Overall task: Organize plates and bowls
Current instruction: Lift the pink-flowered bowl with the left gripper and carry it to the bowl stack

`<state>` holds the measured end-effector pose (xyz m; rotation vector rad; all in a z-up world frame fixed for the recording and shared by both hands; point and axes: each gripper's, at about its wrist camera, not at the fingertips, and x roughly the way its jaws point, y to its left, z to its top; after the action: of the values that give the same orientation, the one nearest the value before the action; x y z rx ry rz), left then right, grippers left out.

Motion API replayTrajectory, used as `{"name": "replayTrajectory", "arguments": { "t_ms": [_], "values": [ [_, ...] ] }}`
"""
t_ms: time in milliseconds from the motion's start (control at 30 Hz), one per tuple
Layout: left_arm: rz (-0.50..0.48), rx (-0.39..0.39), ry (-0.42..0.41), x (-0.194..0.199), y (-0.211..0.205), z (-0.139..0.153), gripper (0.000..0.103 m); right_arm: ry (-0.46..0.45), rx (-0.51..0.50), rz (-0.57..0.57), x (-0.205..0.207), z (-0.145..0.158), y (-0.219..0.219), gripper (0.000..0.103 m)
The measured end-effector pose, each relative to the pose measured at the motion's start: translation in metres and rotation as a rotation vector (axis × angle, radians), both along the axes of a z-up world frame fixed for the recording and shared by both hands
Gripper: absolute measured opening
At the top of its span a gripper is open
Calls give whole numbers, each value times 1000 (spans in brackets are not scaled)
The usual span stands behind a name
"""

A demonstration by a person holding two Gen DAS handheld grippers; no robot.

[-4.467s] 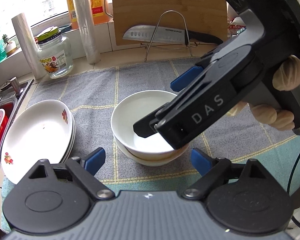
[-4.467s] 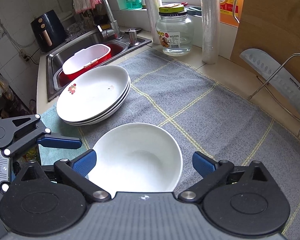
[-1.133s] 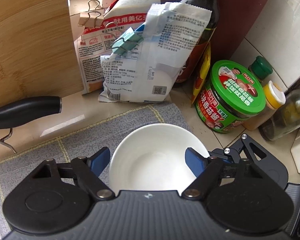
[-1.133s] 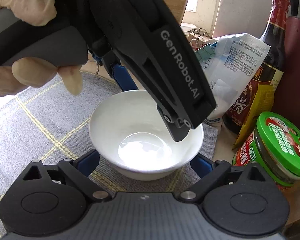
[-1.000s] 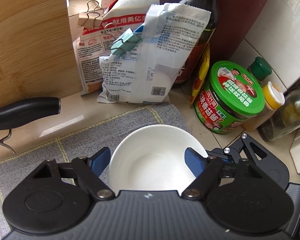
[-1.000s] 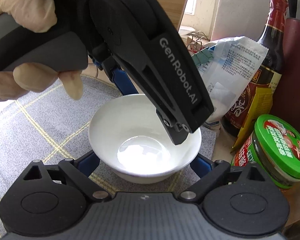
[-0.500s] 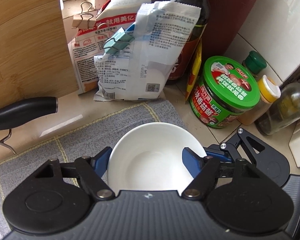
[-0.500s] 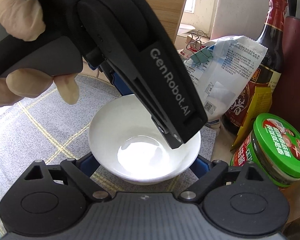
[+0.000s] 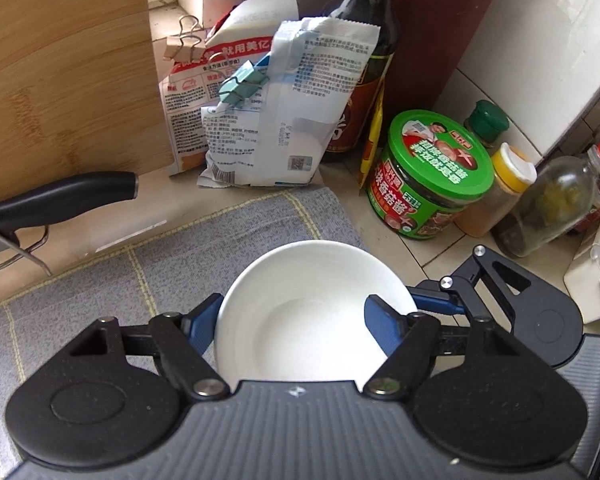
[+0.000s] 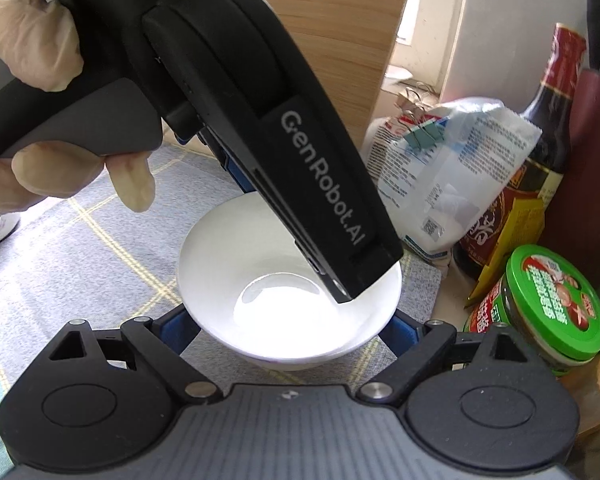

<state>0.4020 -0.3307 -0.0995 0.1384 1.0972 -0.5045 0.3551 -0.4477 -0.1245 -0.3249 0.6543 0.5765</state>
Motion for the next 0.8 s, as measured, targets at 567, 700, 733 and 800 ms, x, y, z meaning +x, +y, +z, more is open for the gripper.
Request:
{"name": "replayTrajectory", "arguments": {
  "t_ms": [567,700,733,800],
  "values": [
    [112,-11,-33,-53,49,26,75,23,23,133,-30,18,31,96],
    [144,-16,-37,-65,68,31,75,28,23,163,-39,21,47,96],
    [150,-16,-38,-68,73,33,75,29,23,173,-40,23,50,96],
    [162,-18,-45,-74,83,36,75,28,21,190,-44,25,58,96]
  ]
}}
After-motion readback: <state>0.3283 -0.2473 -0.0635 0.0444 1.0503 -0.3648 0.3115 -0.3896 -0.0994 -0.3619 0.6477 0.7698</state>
